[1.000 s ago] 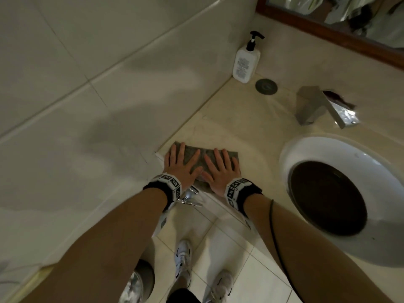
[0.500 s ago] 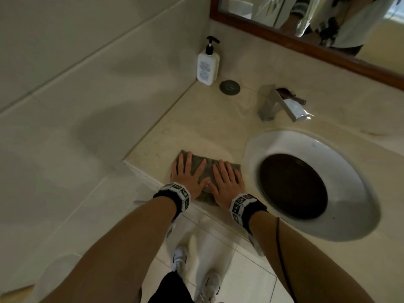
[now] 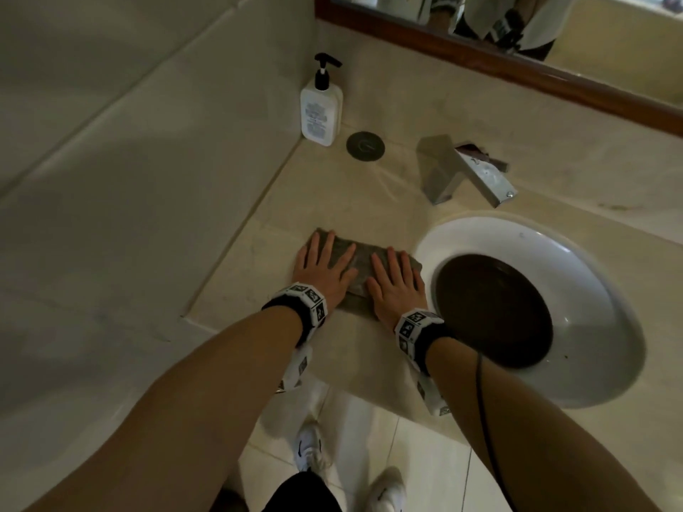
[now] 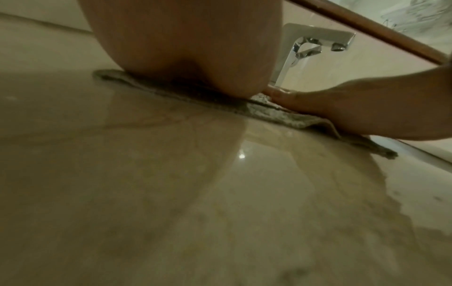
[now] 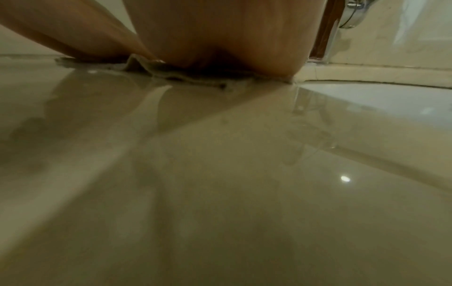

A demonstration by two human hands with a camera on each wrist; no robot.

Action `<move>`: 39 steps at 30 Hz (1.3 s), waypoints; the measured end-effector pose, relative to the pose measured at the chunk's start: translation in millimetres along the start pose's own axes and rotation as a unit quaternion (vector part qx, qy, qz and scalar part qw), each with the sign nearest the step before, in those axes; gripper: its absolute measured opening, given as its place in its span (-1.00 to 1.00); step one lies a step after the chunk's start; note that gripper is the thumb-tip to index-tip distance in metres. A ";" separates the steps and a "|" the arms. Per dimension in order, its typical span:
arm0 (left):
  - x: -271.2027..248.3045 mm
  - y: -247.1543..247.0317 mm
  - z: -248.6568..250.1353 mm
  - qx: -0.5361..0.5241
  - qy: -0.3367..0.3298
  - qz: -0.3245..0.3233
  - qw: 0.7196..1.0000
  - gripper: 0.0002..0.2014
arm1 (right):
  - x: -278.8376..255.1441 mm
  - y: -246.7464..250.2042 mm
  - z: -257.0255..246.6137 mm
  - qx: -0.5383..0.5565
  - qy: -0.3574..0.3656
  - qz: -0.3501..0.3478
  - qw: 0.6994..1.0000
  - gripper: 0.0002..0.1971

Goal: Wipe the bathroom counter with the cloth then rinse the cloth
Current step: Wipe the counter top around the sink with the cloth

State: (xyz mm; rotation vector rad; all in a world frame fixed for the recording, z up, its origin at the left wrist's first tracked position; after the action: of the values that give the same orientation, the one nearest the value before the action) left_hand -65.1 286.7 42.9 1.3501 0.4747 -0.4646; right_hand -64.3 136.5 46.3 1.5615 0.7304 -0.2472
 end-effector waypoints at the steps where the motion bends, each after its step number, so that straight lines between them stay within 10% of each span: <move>1: 0.3 -0.2 1.2 0.004 0.003 0.005 1.000 -0.44 | 0.1 -0.2 -0.1 0.002 -0.003 0.003 1.000 -0.42; 39: -132.6 -103.5 72.0 -0.005 0.062 -0.006 0.998 -0.42 | -143.1 -100.0 30.9 -0.032 0.050 -0.037 0.998 -0.38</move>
State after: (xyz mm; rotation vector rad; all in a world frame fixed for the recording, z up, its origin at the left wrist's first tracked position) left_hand -228.8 205.0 46.9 1.3714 0.5878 -0.3888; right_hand -224.3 60.4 40.8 1.4958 0.8681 -0.2001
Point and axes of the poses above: each hand's wrist, its own x-axis towards the middle knuckle, its own y-axis out of the back of the hand, z = x × y, the point moved 6 cm from there along x, towards the middle knuckle, and after that the axes turned 15 degrees about -z, right-handed, at the moved point
